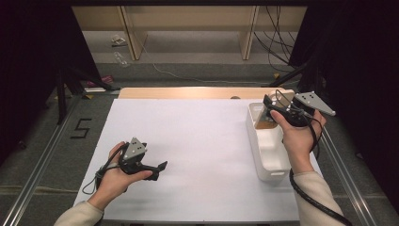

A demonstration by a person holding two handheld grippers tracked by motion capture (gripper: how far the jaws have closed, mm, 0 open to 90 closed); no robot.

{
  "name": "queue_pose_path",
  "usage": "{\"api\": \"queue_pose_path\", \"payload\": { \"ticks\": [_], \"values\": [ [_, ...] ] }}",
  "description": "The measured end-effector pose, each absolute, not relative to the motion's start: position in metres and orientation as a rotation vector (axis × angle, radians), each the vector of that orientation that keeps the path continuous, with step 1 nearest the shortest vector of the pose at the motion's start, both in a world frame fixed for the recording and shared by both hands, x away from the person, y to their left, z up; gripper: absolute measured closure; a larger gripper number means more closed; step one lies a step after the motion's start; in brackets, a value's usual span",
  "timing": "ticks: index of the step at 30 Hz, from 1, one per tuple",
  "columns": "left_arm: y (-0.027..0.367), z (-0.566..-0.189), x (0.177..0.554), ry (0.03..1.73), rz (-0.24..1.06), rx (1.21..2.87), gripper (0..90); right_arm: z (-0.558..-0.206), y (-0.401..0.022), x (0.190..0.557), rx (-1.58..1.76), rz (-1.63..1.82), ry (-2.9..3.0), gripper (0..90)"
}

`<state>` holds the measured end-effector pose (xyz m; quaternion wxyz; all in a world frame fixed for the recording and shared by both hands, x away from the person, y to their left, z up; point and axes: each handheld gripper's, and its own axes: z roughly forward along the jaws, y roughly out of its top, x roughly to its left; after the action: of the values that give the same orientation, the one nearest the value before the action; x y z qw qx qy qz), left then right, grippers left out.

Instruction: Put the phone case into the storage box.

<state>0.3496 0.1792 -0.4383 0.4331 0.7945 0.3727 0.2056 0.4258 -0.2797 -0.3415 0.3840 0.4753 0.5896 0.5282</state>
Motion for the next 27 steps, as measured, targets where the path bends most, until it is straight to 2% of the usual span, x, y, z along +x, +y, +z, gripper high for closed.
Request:
{"api": "queue_pose_path", "payload": {
  "ticks": [27],
  "values": [
    [0.180, -0.439, 0.350, 0.930, 0.509, 1.980, 0.3, -0.342, -0.285, 0.445, 1.249, 1.308, 1.492, 12.1]
  ]
}}
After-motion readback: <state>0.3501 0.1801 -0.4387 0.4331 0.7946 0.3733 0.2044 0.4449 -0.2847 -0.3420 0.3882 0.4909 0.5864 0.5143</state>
